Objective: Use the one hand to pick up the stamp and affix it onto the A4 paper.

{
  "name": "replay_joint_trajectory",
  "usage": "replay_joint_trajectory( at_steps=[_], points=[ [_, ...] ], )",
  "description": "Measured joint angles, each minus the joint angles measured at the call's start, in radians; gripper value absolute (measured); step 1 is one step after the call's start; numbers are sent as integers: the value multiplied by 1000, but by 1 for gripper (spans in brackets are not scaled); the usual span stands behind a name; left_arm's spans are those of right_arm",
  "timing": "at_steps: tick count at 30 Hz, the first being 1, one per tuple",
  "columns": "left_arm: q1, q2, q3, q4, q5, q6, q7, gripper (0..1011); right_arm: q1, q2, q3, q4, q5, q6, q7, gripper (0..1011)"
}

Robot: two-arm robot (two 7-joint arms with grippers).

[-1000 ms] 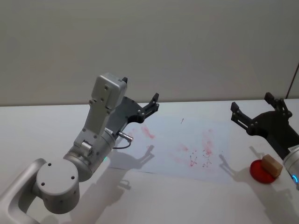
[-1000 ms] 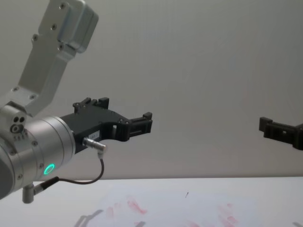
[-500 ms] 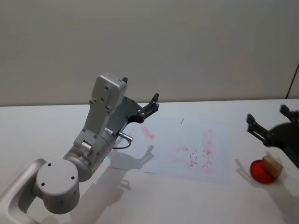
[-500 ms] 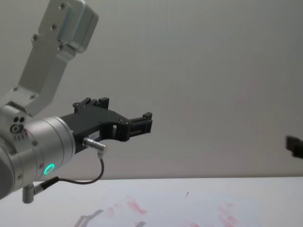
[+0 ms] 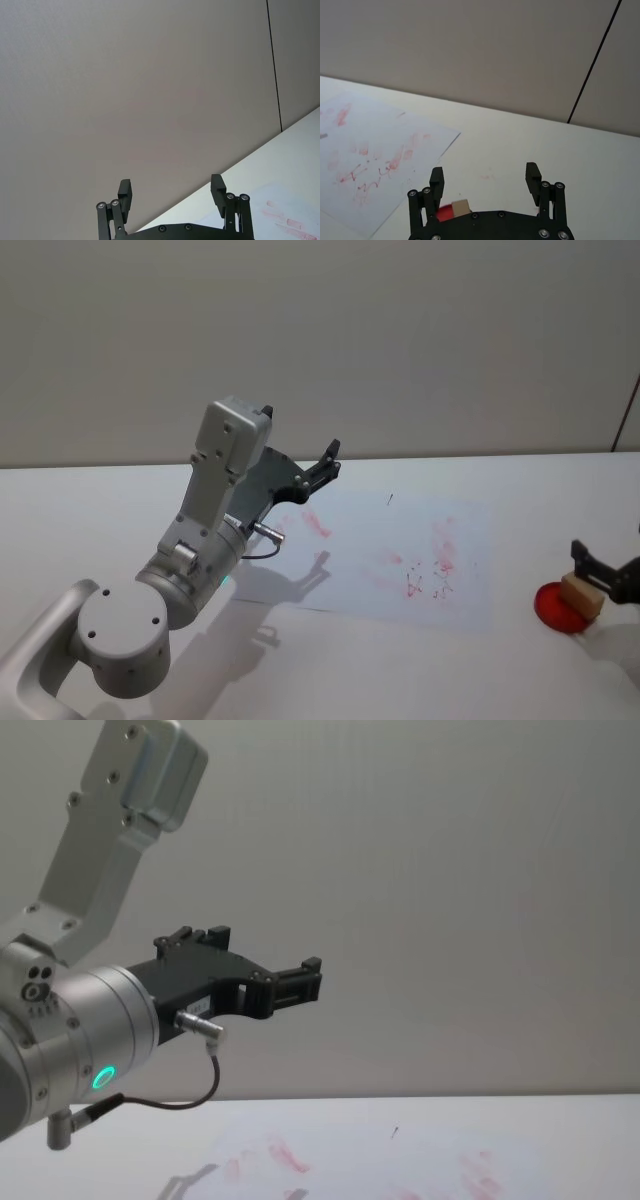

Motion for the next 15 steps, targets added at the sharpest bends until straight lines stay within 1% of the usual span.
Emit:
replay_joint_trajectory(
  at_steps=[4,9,15],
  points=[
    [0,0,0,0,0,0,0,1001,-7,16,4,9,-4,26,28,1001],
    [0,0,0,0,0,0,0,1001,-8,25,4,19,-18,53,60,1001],
    [0,0,0,0,0,0,0,1001,-6,29,0,31,-34,82,85,1001]
  ],
)
